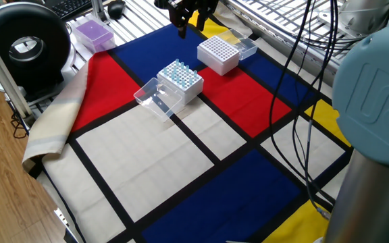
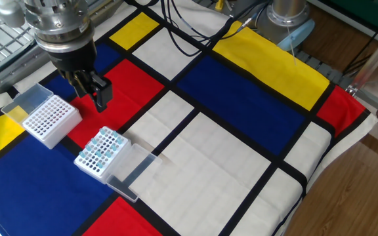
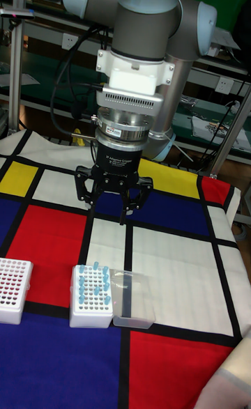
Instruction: Transfer all medium pipette tips from one holder to another
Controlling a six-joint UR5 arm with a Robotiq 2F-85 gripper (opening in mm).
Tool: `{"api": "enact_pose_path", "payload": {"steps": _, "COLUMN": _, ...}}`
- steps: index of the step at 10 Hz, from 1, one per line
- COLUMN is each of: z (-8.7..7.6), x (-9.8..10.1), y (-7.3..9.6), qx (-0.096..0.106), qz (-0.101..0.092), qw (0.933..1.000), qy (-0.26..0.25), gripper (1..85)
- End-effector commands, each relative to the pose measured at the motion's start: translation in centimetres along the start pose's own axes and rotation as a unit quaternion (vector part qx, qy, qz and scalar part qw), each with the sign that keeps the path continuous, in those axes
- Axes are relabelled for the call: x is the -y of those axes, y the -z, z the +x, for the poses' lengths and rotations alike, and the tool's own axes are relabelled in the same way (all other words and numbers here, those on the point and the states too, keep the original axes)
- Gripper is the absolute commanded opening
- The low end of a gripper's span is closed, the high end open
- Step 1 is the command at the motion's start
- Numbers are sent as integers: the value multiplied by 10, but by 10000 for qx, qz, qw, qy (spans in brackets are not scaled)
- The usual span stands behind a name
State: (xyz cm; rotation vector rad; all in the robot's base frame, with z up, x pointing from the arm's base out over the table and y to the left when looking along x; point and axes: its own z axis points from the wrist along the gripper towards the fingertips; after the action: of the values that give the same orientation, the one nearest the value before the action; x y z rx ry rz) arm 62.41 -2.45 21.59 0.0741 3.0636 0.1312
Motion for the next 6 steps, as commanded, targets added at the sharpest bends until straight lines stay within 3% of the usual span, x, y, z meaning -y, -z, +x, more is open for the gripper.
{"api": "enact_pose_path", "payload": {"steps": 1, "z": 3, "x": -10, "y": 2, "qx": -61, "qz": -204, "qw": 9998, "qy": -35, "gripper": 543}}
{"api": "enact_pose_path", "payload": {"steps": 3, "z": 10, "x": -8, "y": 2, "qx": -190, "qz": -167, "qw": 9997, "qy": -55, "gripper": 547}}
{"api": "enact_pose_path", "payload": {"steps": 5, "z": 21, "x": 5, "y": 2, "qx": -406, "qz": 93, "qw": 9990, "qy": -129, "gripper": 543}}
{"api": "enact_pose_path", "payload": {"steps": 6, "z": 19, "x": 0, "y": 2, "qx": -373, "qz": -2, "qw": 9992, "qy": -109, "gripper": 540}}
